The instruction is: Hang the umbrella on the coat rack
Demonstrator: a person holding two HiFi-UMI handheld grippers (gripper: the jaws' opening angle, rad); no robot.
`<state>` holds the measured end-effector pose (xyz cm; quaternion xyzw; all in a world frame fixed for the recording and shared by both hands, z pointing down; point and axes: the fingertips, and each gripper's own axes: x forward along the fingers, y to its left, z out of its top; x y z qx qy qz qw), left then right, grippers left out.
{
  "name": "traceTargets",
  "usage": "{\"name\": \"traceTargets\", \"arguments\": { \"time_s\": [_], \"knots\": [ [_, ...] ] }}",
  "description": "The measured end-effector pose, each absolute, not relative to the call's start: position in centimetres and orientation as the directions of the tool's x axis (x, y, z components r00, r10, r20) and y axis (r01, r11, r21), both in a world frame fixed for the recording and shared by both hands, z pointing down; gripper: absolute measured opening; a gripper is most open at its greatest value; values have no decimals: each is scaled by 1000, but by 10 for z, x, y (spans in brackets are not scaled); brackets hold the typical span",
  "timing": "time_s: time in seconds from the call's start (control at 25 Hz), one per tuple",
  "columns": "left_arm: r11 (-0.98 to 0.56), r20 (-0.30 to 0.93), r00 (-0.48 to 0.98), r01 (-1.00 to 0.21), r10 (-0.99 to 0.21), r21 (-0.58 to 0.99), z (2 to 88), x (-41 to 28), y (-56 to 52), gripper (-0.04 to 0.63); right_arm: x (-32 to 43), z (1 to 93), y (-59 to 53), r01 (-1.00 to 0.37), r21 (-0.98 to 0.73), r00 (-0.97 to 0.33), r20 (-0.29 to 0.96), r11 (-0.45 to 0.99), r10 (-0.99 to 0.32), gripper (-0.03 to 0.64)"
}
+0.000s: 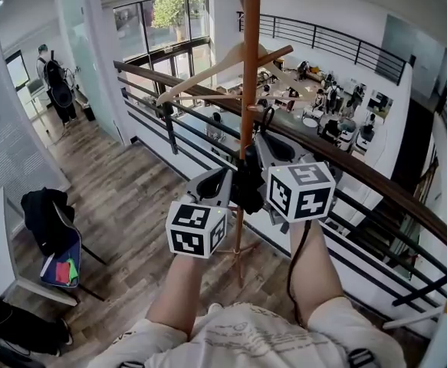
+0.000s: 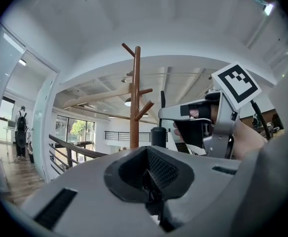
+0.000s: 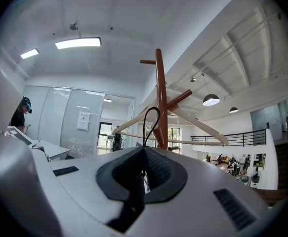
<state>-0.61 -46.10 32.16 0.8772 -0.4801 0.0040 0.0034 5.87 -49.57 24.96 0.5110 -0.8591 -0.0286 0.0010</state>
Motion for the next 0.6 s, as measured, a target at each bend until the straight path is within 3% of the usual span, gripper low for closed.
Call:
{"name": "traceTargets", "arguments": {
  "time_s": [0.6],
  "knots": [
    [-526, 18, 526, -851, -850, 6, 325, -33, -476, 3, 48, 256, -537, -904, 5, -427, 27, 428, -904, 5]
  ]
}}
